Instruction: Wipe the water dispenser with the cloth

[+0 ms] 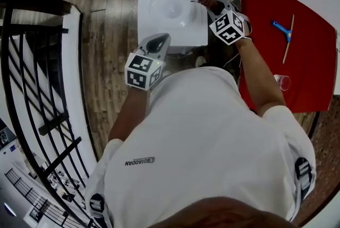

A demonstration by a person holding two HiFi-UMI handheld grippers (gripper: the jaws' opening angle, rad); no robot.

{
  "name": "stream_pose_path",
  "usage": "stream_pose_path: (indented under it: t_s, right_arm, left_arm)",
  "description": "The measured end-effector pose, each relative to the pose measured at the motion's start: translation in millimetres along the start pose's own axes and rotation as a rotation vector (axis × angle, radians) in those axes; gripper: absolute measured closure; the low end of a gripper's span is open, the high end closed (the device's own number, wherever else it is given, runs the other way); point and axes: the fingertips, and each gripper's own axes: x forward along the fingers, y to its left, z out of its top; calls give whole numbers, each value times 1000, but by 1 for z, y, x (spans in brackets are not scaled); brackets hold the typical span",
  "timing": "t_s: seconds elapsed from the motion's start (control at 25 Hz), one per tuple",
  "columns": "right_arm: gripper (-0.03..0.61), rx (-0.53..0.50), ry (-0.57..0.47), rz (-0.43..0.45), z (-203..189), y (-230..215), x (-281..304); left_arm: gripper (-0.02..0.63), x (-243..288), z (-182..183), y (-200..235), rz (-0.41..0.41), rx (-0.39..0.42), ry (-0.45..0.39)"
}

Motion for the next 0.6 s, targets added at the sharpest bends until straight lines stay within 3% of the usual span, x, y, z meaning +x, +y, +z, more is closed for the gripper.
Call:
stream_pose_path:
  t_s: [0.32, 0.6]
  right_arm:
    - [514, -103, 32, 31, 1, -35, 55]
    - [514, -173, 69, 60, -3, -40, 81]
  left_arm:
    - [621, 3, 12, 10, 78, -24, -16]
    - [621, -2, 8, 13, 109, -34, -10]
